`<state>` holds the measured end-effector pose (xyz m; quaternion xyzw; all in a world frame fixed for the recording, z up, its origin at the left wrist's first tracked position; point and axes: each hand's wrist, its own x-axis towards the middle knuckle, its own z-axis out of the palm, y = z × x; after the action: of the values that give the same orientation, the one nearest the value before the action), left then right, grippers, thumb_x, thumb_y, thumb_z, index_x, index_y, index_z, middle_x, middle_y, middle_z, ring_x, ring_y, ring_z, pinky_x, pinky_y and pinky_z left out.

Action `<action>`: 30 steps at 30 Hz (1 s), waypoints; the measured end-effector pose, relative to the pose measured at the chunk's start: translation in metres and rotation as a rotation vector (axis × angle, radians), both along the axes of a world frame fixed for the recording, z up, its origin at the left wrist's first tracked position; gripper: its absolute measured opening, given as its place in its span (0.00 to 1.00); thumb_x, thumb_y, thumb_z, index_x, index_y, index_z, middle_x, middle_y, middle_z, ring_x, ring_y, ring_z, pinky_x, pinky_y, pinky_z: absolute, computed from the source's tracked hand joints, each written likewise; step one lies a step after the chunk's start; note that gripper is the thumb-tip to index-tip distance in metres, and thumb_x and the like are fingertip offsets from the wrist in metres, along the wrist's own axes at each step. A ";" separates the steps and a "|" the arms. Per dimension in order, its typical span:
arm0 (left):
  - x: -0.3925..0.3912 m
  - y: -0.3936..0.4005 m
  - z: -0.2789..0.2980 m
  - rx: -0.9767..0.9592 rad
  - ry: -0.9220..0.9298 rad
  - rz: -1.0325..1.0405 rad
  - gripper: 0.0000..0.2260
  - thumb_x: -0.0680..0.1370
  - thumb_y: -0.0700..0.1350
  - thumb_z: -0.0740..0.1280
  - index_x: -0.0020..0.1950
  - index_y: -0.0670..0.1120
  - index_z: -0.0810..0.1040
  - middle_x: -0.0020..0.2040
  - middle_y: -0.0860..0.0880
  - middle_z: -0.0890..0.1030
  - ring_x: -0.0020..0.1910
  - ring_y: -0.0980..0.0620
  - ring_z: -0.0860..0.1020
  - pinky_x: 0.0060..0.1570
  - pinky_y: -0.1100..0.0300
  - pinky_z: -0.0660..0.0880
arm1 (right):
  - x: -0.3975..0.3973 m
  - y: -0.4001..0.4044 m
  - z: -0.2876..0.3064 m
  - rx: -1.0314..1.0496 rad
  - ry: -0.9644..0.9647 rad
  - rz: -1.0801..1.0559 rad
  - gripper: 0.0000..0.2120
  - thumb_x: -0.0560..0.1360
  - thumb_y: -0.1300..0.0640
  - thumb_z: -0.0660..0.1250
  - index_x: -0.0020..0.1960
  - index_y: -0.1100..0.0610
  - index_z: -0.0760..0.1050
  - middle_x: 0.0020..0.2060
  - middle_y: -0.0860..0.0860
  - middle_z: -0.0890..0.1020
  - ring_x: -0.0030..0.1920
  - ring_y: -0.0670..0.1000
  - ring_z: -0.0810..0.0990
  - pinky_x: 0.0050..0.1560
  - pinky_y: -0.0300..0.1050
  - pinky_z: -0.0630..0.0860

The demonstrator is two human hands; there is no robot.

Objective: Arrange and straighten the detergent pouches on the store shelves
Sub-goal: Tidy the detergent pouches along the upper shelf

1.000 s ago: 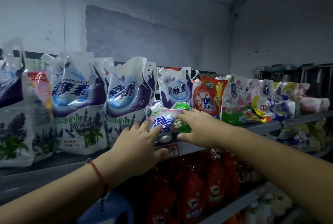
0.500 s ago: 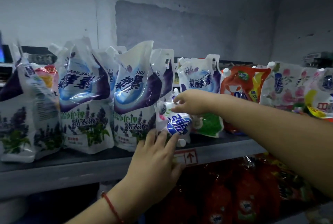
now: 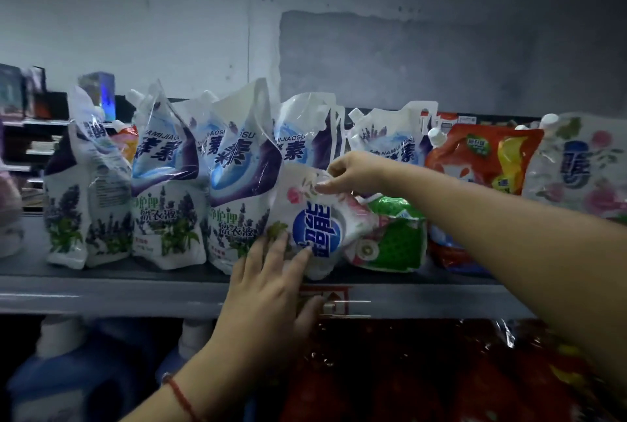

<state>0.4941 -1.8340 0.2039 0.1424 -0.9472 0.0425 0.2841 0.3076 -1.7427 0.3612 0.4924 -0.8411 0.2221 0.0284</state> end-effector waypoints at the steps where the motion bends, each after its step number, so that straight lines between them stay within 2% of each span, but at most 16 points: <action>1: -0.002 0.004 -0.002 -0.015 0.059 0.004 0.32 0.72 0.66 0.54 0.71 0.52 0.73 0.70 0.42 0.74 0.69 0.37 0.71 0.63 0.39 0.72 | -0.002 0.006 0.003 -0.048 -0.043 0.020 0.16 0.74 0.45 0.70 0.39 0.56 0.73 0.31 0.48 0.75 0.29 0.46 0.70 0.33 0.38 0.70; 4: -0.009 0.017 -0.005 -0.019 0.238 0.039 0.29 0.73 0.63 0.57 0.66 0.49 0.77 0.61 0.43 0.78 0.62 0.39 0.74 0.56 0.41 0.75 | -0.005 0.021 0.011 -0.210 -0.199 0.089 0.14 0.74 0.48 0.72 0.40 0.57 0.73 0.32 0.49 0.76 0.31 0.48 0.73 0.37 0.41 0.75; 6: -0.013 0.027 -0.002 -0.027 0.340 0.080 0.29 0.73 0.62 0.58 0.67 0.48 0.77 0.61 0.42 0.76 0.63 0.39 0.71 0.58 0.42 0.72 | -0.005 0.030 0.013 -0.303 -0.282 0.118 0.12 0.74 0.52 0.72 0.45 0.60 0.75 0.33 0.50 0.78 0.30 0.46 0.76 0.34 0.38 0.76; 9: -0.021 0.045 0.005 0.021 0.404 0.088 0.30 0.74 0.63 0.57 0.70 0.49 0.74 0.65 0.41 0.73 0.65 0.41 0.67 0.62 0.45 0.65 | -0.006 0.042 0.018 -0.504 -0.413 0.110 0.11 0.73 0.54 0.73 0.47 0.60 0.76 0.39 0.52 0.82 0.34 0.48 0.80 0.35 0.40 0.79; 10: -0.024 0.052 0.009 0.086 0.402 0.069 0.30 0.75 0.64 0.57 0.73 0.52 0.70 0.67 0.42 0.71 0.67 0.42 0.65 0.65 0.44 0.65 | -0.007 0.047 0.022 -0.585 -0.473 0.106 0.11 0.72 0.54 0.74 0.47 0.60 0.76 0.40 0.53 0.83 0.35 0.48 0.82 0.34 0.40 0.79; 12: -0.032 0.064 0.017 0.358 0.373 -0.045 0.33 0.77 0.66 0.59 0.79 0.61 0.54 0.76 0.45 0.61 0.74 0.45 0.59 0.71 0.45 0.61 | -0.009 0.055 0.029 -0.732 -0.580 0.097 0.14 0.72 0.53 0.74 0.50 0.62 0.76 0.40 0.54 0.83 0.35 0.49 0.83 0.32 0.40 0.79; 14: -0.044 0.071 0.027 0.672 0.344 -0.199 0.42 0.75 0.66 0.65 0.78 0.67 0.38 0.79 0.49 0.53 0.77 0.47 0.56 0.74 0.47 0.59 | -0.011 0.060 0.033 -0.863 -0.687 0.088 0.16 0.72 0.53 0.74 0.52 0.64 0.77 0.41 0.56 0.84 0.38 0.52 0.83 0.34 0.43 0.80; 15: -0.053 0.072 0.031 0.754 0.394 -0.276 0.47 0.73 0.67 0.68 0.76 0.69 0.34 0.80 0.51 0.51 0.77 0.48 0.58 0.74 0.46 0.59 | -0.011 0.061 0.033 -0.919 -0.749 0.084 0.15 0.73 0.53 0.73 0.50 0.64 0.77 0.41 0.56 0.84 0.40 0.54 0.83 0.35 0.45 0.80; 17: -0.071 0.068 0.041 0.842 0.536 -0.408 0.52 0.67 0.69 0.73 0.75 0.72 0.35 0.78 0.53 0.55 0.74 0.48 0.63 0.73 0.44 0.63 | -0.007 0.061 0.031 -1.012 -0.893 0.082 0.10 0.75 0.57 0.72 0.46 0.64 0.77 0.38 0.57 0.83 0.41 0.56 0.83 0.37 0.49 0.82; 19: -0.086 0.059 0.049 0.894 0.675 -0.488 0.54 0.63 0.65 0.78 0.77 0.71 0.43 0.75 0.48 0.63 0.70 0.44 0.70 0.66 0.38 0.71 | -0.001 0.061 0.025 -1.080 -1.040 0.094 0.07 0.76 0.61 0.69 0.49 0.65 0.76 0.38 0.58 0.83 0.41 0.57 0.83 0.44 0.52 0.83; 21: -0.095 0.048 0.050 0.819 0.703 -0.453 0.57 0.64 0.56 0.81 0.77 0.71 0.41 0.71 0.45 0.65 0.66 0.43 0.74 0.60 0.38 0.76 | 0.002 0.061 0.016 -1.136 -1.149 0.117 0.09 0.76 0.61 0.69 0.53 0.65 0.76 0.40 0.59 0.84 0.44 0.58 0.84 0.47 0.55 0.83; 23: -0.097 0.036 0.045 0.595 0.631 -0.352 0.61 0.65 0.53 0.80 0.77 0.67 0.34 0.71 0.42 0.62 0.66 0.43 0.72 0.63 0.39 0.74 | -0.001 0.061 0.002 -1.172 -1.221 0.128 0.08 0.77 0.61 0.68 0.53 0.65 0.76 0.42 0.59 0.84 0.46 0.58 0.85 0.48 0.55 0.83; 25: -0.098 0.023 0.030 0.385 0.555 -0.276 0.62 0.66 0.51 0.80 0.78 0.62 0.31 0.74 0.38 0.57 0.70 0.39 0.67 0.66 0.40 0.71 | -0.006 0.059 -0.017 -1.162 -1.246 0.074 0.05 0.78 0.61 0.68 0.50 0.64 0.77 0.42 0.59 0.84 0.44 0.57 0.85 0.46 0.53 0.83; 27: -0.093 0.019 0.014 0.278 0.492 -0.209 0.61 0.67 0.47 0.80 0.78 0.62 0.32 0.78 0.44 0.46 0.75 0.38 0.59 0.68 0.45 0.68 | -0.011 0.055 -0.038 -1.140 -1.250 -0.014 0.04 0.78 0.61 0.67 0.49 0.62 0.77 0.42 0.57 0.84 0.41 0.54 0.84 0.43 0.49 0.84; 28: -0.093 0.017 0.008 0.237 0.494 -0.179 0.60 0.68 0.46 0.80 0.79 0.62 0.34 0.78 0.47 0.44 0.75 0.39 0.60 0.66 0.47 0.69 | -0.014 0.053 -0.047 -1.146 -1.240 -0.043 0.04 0.78 0.61 0.68 0.49 0.62 0.77 0.43 0.58 0.84 0.41 0.54 0.83 0.43 0.48 0.84; 30: -0.093 0.017 0.005 0.195 0.494 -0.139 0.60 0.67 0.45 0.81 0.79 0.63 0.36 0.78 0.44 0.47 0.72 0.37 0.64 0.62 0.47 0.72 | -0.020 0.050 -0.057 -1.165 -1.179 -0.055 0.05 0.78 0.59 0.68 0.48 0.61 0.77 0.47 0.59 0.84 0.46 0.56 0.84 0.49 0.51 0.82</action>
<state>0.4016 -1.8170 0.2090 0.1098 -0.8563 -0.1045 0.4938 0.2876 -1.6925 0.3047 0.1811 -0.4801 0.8430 -0.1612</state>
